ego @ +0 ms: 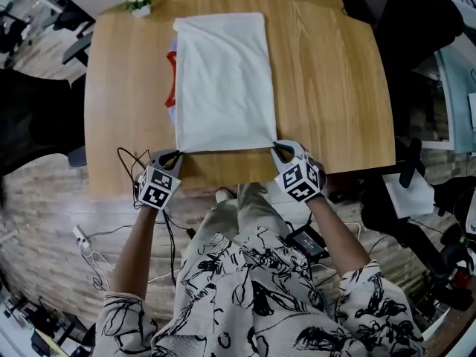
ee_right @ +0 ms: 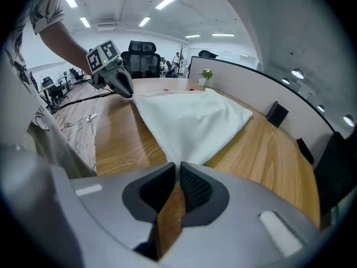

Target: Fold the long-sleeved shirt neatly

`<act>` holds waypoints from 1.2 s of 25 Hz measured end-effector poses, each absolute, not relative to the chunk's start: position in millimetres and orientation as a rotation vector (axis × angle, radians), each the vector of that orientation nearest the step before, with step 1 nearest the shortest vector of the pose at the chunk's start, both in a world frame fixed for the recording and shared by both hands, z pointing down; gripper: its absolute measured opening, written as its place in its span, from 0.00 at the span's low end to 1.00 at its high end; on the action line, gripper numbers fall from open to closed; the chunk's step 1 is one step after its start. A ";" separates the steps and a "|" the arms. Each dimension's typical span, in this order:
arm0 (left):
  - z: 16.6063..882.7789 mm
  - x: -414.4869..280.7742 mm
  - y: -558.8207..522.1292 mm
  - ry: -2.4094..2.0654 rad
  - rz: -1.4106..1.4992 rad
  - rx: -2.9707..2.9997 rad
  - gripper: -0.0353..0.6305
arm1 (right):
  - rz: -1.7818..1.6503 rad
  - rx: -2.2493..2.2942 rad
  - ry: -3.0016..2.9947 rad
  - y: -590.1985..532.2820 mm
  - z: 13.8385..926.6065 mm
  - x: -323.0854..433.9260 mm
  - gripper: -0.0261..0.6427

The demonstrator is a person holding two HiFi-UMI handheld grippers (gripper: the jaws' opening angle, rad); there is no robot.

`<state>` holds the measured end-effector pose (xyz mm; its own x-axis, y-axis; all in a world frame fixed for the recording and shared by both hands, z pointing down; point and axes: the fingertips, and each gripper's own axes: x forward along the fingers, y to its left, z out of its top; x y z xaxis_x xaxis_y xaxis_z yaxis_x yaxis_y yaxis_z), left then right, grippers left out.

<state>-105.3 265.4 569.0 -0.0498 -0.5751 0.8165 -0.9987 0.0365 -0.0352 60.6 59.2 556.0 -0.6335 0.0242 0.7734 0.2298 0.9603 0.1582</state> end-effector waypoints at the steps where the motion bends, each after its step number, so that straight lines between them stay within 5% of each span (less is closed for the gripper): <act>1: 561.2 -104.0 268.2 -1.703 0.872 1.607 0.09 | -0.315 -0.183 -2.242 59.1 556.0 60.3 0.09; 14: 574.1 -74.3 282.4 -1.667 0.844 1.590 0.09 | -0.518 -0.278 -2.169 63.6 568.3 69.0 0.10; 19: 576.7 -69.4 291.8 -1.660 0.856 1.615 0.14 | -0.515 -0.336 -2.162 71.0 569.6 79.6 0.17; 25: 570.7 -59.3 308.5 -1.650 0.811 1.653 0.21 | -0.305 -0.273 -2.192 65.4 566.2 102.4 0.23; 30: 516.0 -67.9 299.1 -1.816 0.549 1.669 0.22 | 0.104 -0.048 -2.397 44.8 517.0 112.8 0.17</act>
<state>-67.9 299.1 516.0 -0.0241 -0.7370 0.6754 -0.9878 0.1214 0.0973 112.8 44.8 517.0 -0.7367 0.0639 0.6732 0.0056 0.9961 -0.0885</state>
